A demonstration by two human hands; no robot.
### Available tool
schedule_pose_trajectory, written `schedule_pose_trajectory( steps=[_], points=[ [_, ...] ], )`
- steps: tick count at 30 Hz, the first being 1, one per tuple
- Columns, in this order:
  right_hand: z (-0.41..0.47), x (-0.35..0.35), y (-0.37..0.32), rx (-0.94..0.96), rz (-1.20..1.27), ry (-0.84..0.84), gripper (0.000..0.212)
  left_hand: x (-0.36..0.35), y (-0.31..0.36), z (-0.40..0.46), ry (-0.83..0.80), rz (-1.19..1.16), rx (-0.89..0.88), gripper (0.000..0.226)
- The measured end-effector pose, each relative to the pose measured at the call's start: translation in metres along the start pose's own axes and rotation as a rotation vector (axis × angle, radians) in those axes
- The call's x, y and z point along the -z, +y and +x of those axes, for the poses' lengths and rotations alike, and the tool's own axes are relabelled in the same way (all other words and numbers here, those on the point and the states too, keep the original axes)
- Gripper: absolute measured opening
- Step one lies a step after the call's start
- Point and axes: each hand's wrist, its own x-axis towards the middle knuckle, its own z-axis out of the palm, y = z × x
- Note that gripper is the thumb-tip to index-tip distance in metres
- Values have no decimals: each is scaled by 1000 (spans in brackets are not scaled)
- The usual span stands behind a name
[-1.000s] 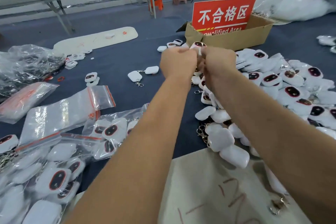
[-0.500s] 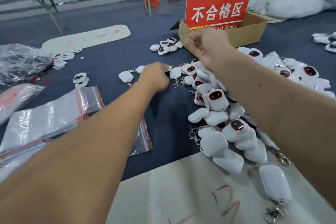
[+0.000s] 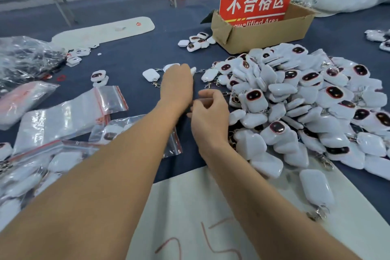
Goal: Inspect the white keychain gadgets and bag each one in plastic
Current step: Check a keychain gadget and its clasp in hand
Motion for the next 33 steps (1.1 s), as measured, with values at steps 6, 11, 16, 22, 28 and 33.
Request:
schedule_pose_trajectory(
  steps=[6, 11, 16, 22, 28, 33],
  points=[
    [-8, 24, 9, 559, -618, -174, 64, 55, -13, -64, -51, -470, 29, 22],
    [-16, 33, 11, 486, -451, -289, 28, 64, -29, -138, 35, -824, 338, 21],
    [-16, 43, 13, 228, -75, -463, 21, 58, -36, -160, 100, -1083, 414, 13],
    [-18, 44, 12, 196, 30, -589, 17, 64, -40, -165, 19, -1252, 421, 13],
    [-18, 45, 10, 150, 90, -614, 16, 67, -41, -165, -22, -1327, 462, 13],
    [-20, 46, 9, 197, 82, -610, 15, 67, -41, -165, -28, -1304, 460, 15]
  ],
)
